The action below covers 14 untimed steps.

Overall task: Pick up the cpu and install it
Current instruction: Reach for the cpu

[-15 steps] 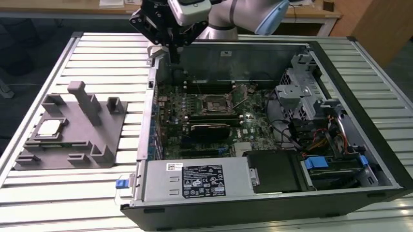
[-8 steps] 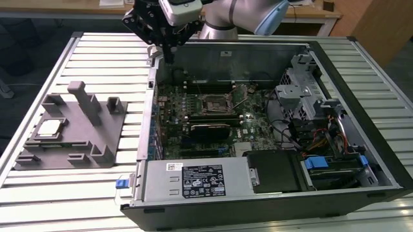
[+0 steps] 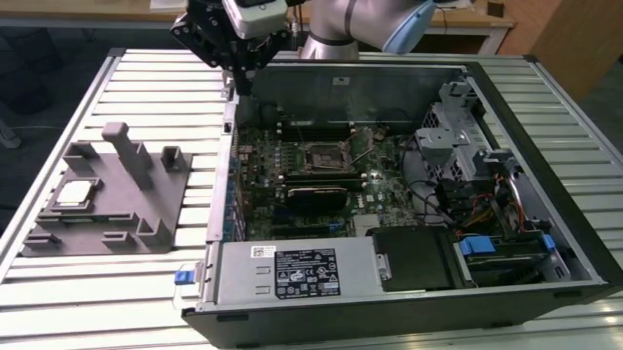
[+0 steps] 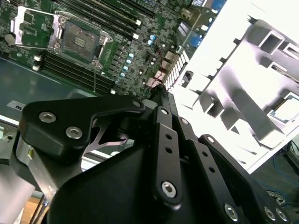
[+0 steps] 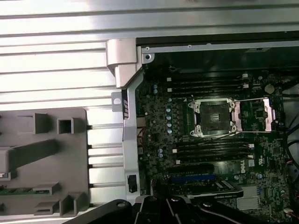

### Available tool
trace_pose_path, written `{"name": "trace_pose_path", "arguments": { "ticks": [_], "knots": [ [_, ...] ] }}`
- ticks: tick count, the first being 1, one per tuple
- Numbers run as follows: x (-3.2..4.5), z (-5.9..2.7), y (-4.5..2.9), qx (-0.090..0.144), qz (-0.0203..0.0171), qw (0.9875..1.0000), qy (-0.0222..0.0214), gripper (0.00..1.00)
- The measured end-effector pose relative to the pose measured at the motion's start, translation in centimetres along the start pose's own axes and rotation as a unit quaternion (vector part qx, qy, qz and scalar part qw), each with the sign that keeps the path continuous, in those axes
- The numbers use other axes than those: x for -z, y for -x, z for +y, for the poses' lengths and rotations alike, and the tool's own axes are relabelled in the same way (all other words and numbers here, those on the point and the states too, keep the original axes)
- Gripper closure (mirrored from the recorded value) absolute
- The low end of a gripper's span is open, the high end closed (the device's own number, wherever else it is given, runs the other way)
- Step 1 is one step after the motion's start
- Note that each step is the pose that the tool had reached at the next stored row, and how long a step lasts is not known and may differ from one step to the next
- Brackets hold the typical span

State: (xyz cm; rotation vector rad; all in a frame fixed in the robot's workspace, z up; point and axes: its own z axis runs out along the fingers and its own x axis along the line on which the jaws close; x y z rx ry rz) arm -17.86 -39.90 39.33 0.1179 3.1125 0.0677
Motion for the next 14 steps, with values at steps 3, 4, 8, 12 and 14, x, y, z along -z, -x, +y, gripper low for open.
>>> {"name": "trace_pose_path", "arguments": {
  "ticks": [3,4,8,12,14],
  "knots": [
    [0.02,-0.04,-0.61,0.0,0.0,1.0,0.0001,0.89],
    [0.02,-0.06,-0.82,0.0,0.0,1.0,0.0001,0.89],
    [0.05,-0.14,-1.84,0.0,0.0,1.0,0.0001,0.89],
    [0.08,-0.22,-2.94,0.0,0.0,1.0,0.0001,0.89],
    [0.09,-0.26,-3.48,0.0,0.0,1.0,0.0001,0.89]
  ]
}}
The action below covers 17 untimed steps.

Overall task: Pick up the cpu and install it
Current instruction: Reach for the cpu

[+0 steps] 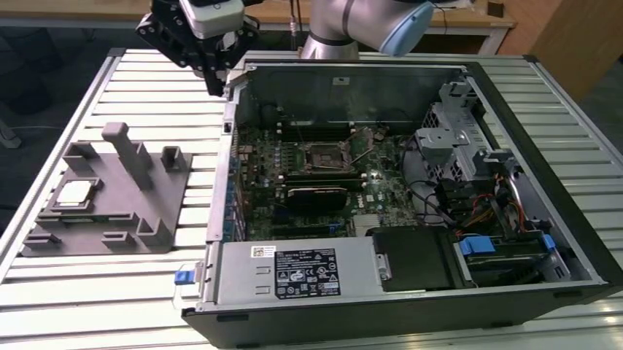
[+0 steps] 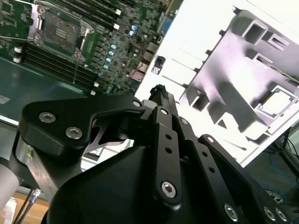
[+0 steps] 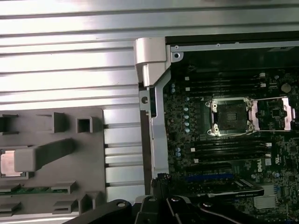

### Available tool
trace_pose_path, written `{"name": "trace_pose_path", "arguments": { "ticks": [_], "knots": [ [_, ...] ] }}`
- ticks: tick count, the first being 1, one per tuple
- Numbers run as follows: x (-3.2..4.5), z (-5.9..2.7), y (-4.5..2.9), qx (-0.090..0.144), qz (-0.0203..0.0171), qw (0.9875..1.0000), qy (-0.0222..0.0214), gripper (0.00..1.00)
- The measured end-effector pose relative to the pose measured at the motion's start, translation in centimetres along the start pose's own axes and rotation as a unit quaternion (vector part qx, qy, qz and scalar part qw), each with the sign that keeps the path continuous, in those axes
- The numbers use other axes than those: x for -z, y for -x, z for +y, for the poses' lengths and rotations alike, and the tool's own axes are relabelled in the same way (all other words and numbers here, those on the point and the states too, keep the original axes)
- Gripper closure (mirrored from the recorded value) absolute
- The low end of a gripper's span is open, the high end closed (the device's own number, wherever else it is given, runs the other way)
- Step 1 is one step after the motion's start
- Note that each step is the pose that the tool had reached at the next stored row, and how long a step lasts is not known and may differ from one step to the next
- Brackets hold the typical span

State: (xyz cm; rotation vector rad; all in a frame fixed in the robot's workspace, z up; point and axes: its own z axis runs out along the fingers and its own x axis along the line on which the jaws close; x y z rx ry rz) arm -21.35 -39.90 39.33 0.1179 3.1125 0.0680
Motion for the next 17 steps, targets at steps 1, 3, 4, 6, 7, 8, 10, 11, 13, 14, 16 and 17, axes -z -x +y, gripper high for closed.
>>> {"name": "trace_pose_path", "arguments": {
  "ticks": [1,3,4,6,7,8,10,11,13,14,16,17],
  "knots": [
    [0.01,-0.02,-0.26,0.0,0.0,1.0,0.0,0.89],
    [0.02,-0.06,-0.78,0.0,0.0,1.0,0.0,0.89],
    [0.03,-0.08,-1.04,0.0,0.0,1.0,0.0,0.89],
    [0.04,-0.12,-1.56,0.0,0.0,1.0,0.0,0.89],
    [0.05,-0.13,-1.79,0.0,0.0,1.0,0.0,0.89],
    [0.06,-0.15,-2.03,0.0,0.0,1.0,0.0,0.89],
    [0.07,-0.19,-2.53,0.0,0.0,1.0,0.0,0.89],
    [0.08,-0.21,-2.77,0.0,0.0,1.0,0.0,0.89],
    [0.09,-0.24,-3.27,0.0,0.0,1.0,0.0,0.89],
    [0.1,-0.27,-3.54,0.0,0.0,1.0,0.0,0.89],
    [0.11,-0.3,-4.03,0.0,0.0,1.0,0.0,0.89],
    [0.12,-0.32,-4.28,0.0,0.0,1.0,0.0,0.89]
  ]
}}
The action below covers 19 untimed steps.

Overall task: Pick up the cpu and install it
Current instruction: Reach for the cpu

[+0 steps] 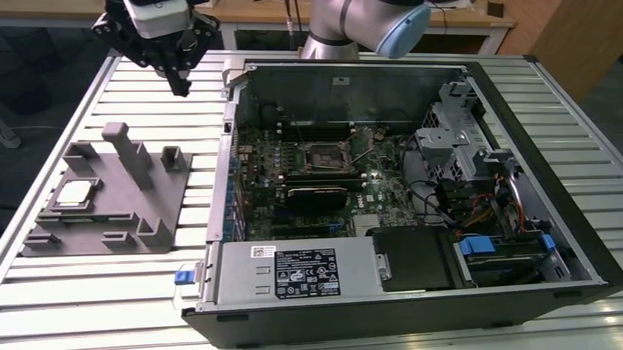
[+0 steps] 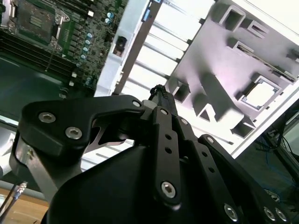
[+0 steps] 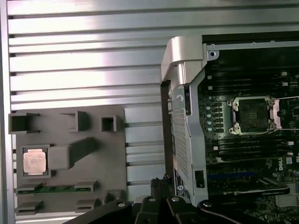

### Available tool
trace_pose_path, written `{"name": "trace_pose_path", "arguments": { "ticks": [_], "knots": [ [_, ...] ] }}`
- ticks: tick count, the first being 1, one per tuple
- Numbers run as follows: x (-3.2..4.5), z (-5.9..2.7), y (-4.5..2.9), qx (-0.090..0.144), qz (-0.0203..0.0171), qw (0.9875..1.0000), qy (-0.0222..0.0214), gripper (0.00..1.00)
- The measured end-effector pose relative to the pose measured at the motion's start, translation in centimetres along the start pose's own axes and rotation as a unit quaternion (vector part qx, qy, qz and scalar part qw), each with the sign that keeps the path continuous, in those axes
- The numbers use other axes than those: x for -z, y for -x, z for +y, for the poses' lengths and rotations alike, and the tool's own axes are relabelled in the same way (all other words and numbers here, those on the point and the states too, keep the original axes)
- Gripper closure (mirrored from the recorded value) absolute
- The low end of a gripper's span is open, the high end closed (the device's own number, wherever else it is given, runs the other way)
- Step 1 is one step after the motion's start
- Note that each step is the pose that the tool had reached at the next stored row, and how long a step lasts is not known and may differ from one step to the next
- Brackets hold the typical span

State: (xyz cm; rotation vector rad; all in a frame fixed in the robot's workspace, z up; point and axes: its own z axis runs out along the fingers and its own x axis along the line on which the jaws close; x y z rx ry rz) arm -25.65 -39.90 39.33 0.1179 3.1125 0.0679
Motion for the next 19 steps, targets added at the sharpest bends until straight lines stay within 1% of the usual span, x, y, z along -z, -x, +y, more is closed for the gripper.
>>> {"name": "trace_pose_path", "arguments": {
  "ticks": [12,16,19],
  "knots": [
    [0.08,-0.23,-3.0,0.0,0.0,1.0,0.0,0.89],
    [0.1,-0.29,-3.84,0.0,0.0,1.0,0.0,0.89],
    [0.11,-0.35,-4.62,0.0,0.0,1.0,0.0,0.89]
  ]
}}
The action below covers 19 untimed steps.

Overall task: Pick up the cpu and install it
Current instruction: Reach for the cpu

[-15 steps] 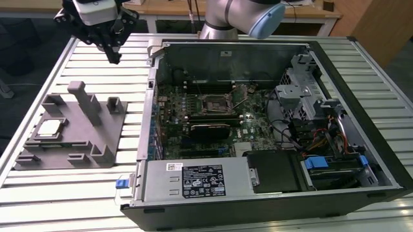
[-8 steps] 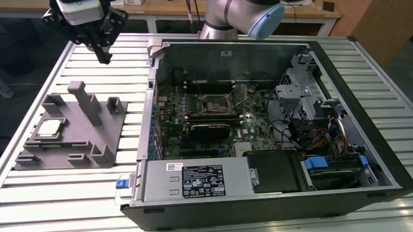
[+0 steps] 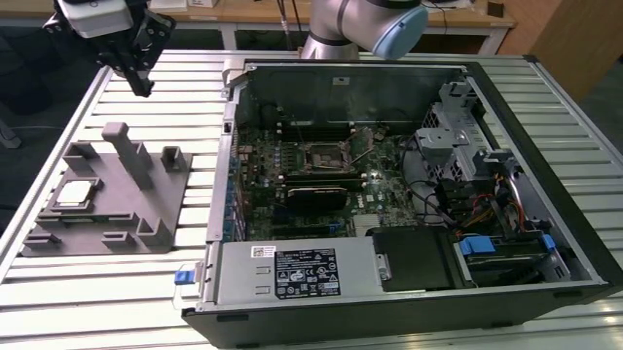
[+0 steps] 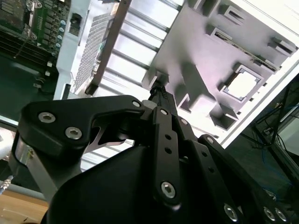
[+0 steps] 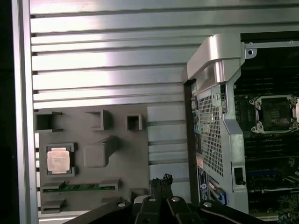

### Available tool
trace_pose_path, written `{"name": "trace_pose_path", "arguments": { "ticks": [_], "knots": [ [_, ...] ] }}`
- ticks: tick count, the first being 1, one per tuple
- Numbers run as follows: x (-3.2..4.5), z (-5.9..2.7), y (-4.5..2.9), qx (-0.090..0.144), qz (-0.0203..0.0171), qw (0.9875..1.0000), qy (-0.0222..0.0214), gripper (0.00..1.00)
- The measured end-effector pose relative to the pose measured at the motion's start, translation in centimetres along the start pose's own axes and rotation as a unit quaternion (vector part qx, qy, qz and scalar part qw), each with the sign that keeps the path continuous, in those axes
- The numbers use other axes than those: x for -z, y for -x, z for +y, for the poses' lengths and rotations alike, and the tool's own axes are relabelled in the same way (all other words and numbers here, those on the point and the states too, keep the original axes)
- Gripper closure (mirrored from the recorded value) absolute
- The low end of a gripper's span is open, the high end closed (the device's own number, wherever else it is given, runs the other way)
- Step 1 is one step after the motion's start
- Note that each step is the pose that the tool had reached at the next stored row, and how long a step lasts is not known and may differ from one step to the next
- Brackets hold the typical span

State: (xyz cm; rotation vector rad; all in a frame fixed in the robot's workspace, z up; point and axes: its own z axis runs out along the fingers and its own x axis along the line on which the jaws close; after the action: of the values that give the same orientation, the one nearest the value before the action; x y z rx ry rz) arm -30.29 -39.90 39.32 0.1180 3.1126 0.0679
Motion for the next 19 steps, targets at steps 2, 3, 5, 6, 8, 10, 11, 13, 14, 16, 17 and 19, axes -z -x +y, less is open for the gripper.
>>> {"name": "trace_pose_path", "arguments": {
  "ticks": [2,3,5,6,8,10,11,13,14,16,17,19],
  "knots": [
    [0.0,-0.05,-0.67,0.0,0.0,1.0,0.0,0.89],
    [-0.02,-0.08,-1.06,0.0,-0.0001,1.0,0.0001,0.89],
    [-0.05,-0.13,-1.68,0.0,-0.0001,1.0,0.0,0.89],
    [-0.06,-0.16,-1.97,0.0,0.0,1.0,0.0,0.89],
    [-0.13,-0.21,-2.58,0.0,-0.0001,1.0,0.0,0.89],
    [-0.21,-0.27,-3.22,0.0,-0.0001,1.0,0.0,0.89],
    [-0.25,-0.3,-3.56,0.0,-0.0001,1.0,0.0001,0.89],
    [-0.32,-0.35,-4.12,0.0,0.0,1.0,0.0,0.89],
    [-0.36,-0.38,-4.36,0.0,0.0,1.0,0.0,0.89],
    [-0.45,-0.43,-4.88,0.0,-0.0001,1.0,0.0,0.89],
    [-0.49,-0.45,-5.13,0.0,-0.0001,1.0,0.0,0.89],
    [-0.6,-0.5,-5.6,0.0,0.0,1.0,0.0,0.89]
  ]
}}
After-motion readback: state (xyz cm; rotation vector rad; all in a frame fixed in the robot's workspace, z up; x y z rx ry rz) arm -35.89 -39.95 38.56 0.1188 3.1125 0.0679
